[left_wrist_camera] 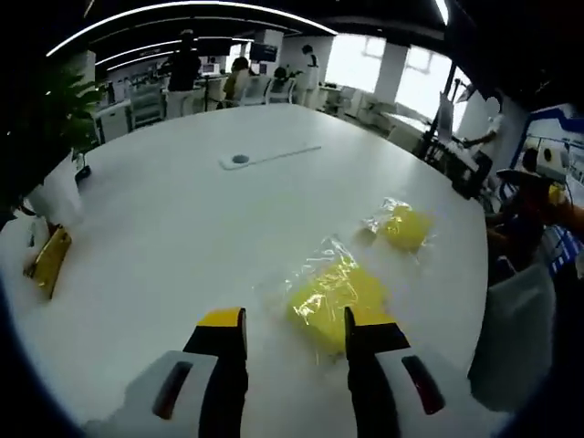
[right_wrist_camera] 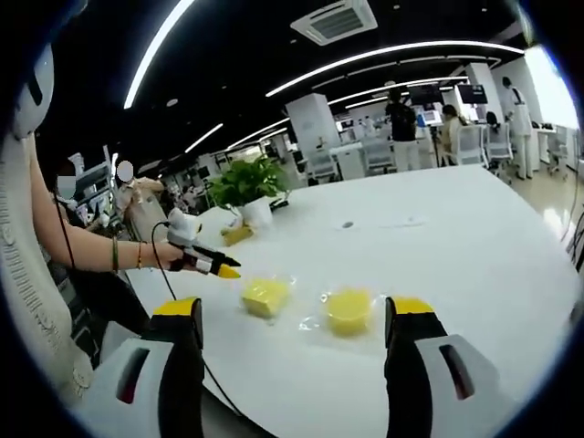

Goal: Compare the silicone blocks by pressing each to a similar depth, holding the contact briefly, and releasing to observe deformation and rebound differences across the visible hardness samples.

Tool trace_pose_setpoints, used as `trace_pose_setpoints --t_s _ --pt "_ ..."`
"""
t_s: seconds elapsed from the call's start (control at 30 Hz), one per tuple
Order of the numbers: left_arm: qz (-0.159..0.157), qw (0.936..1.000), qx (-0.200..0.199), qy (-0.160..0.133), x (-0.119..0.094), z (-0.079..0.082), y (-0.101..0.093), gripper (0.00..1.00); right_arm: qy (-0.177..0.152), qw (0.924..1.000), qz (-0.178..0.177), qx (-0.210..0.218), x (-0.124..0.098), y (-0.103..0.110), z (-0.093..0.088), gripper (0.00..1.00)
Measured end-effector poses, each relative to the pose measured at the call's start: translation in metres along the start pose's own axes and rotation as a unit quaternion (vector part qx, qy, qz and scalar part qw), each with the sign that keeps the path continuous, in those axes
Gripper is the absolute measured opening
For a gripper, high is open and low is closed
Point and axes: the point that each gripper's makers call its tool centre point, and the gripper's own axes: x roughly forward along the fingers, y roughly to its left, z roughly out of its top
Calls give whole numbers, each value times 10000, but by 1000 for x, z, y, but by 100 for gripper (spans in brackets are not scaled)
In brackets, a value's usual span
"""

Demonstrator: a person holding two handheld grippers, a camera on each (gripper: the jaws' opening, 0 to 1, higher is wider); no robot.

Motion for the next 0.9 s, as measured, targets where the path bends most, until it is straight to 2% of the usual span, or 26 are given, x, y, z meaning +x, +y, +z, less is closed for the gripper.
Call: trace_pose_setpoints --t_s 0.3,0.6,0.8,0.87,0.9 --pt "-76 9983 -133 -564 -45 8 -51 42 26 9987 502 -30 -3 16 -1 77" --pt "-123 9907 -408 -1294 -87 13 -92 47 -150 9949 998 -46 -13 34 1 79" --pt "-392 9759 -585 -2063 -115 27 -115 50 -125 9932 1154 -105 -18 37 -4 83" --pt "-503 9690 -683 -2320 -125 31 -121 51 -108 9931 1154 -160 -20 36 -7 82" --pt "-565 9631 -820 -2502 -130 34 -124 52 -107 9931 1156 -177 -22 35 -8 82"
